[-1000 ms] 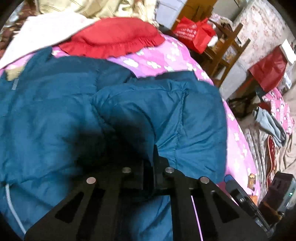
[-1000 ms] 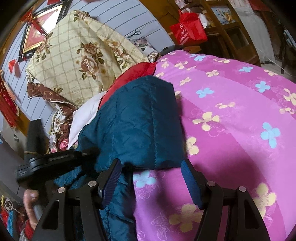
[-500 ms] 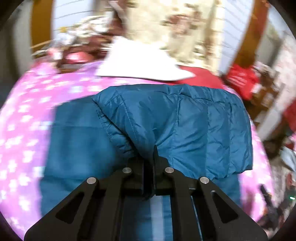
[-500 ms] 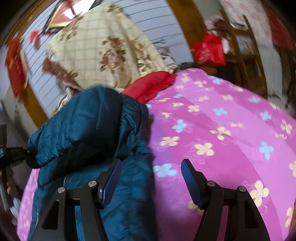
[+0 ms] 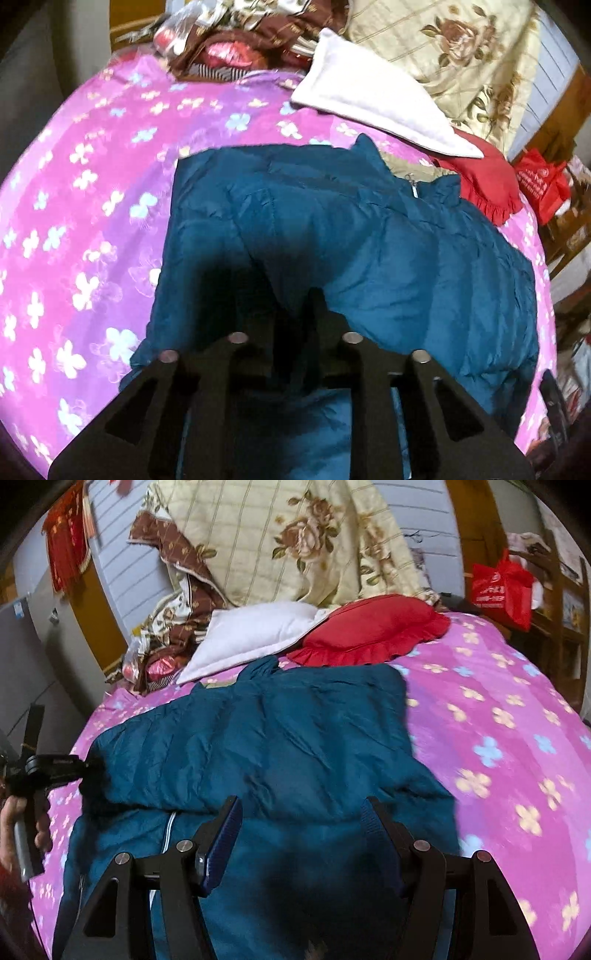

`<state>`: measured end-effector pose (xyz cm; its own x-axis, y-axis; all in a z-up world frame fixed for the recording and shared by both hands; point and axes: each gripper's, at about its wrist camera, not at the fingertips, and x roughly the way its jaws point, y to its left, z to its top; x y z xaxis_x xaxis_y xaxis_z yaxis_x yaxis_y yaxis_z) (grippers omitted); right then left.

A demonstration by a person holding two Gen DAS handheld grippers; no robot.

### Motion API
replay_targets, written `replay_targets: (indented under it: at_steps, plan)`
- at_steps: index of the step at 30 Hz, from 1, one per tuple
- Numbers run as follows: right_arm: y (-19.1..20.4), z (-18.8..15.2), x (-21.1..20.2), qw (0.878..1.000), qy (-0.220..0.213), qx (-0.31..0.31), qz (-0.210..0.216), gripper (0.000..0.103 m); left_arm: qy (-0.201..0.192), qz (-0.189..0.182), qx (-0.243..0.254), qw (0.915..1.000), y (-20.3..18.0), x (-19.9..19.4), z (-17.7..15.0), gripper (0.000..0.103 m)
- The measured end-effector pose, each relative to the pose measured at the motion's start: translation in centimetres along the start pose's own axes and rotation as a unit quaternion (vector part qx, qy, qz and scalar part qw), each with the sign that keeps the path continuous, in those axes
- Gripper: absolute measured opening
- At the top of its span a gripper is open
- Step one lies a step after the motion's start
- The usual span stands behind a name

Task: Fold large clothes

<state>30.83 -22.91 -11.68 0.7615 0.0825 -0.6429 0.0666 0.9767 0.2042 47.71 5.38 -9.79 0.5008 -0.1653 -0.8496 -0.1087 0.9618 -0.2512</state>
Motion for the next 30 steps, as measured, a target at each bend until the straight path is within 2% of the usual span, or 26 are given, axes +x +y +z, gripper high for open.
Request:
replay_targets:
  at_steps: [2,4,5,10,16,18,21,26,28,30]
  plan:
    - [0.5,0.7,1.5,1.000,0.004,-0.005,-0.020,0.066,-0.004,-0.033,-0.024,0.9991,1.1,-0.4,0.2,0.027]
    - [0.6,1.3,3.4,0.999,0.014,-0.009,-0.038,0.066,-0.016,-0.068,-0.054,0.9961,3.1,-1.4,0.1,0.037]
    - [0.4,1.5,4.2,0.999,0.018,-0.008,-0.047,0.066,-0.022,-0.075,-0.067,0.9947,4.1,-1.9,0.0,0.039]
    - [-0.5,1.5,6.0,0.998,0.029,0.000,-0.064,0.066,-0.040,-0.081,-0.118,0.9888,7.9,-3.4,0.7,0.039]
    - [0.2,0.8,7.0,0.995,0.025,-0.026,-0.088,0.066,-0.042,-0.074,-0.085,0.9927,5.8,-1.9,1.1,0.044]
    - [0.1,0.8,7.3,0.996,0.027,-0.023,-0.087,0.066,-0.031,-0.053,-0.070,0.9956,4.7,-0.5,1.0,0.044]
    - [-0.4,0.7,7.8,0.996,0.029,-0.015,-0.080,0.067,-0.020,0.021,-0.034,0.9990,3.2,1.9,0.8,0.044]
    - [-0.7,0.5,8.5,0.997,0.034,-0.015,-0.075,0.072,-0.034,0.082,0.015,0.9960,1.4,3.2,0.1,0.044]
    - [-0.5,0.5,8.5,0.996,0.035,-0.020,-0.079,0.072,-0.034,0.084,0.008,0.9959,1.4,2.8,-0.1,0.044]
    - [-0.3,0.6,7.7,0.995,0.035,-0.026,-0.085,0.072,-0.024,0.060,-0.018,0.9977,2.0,1.9,-0.3,0.044]
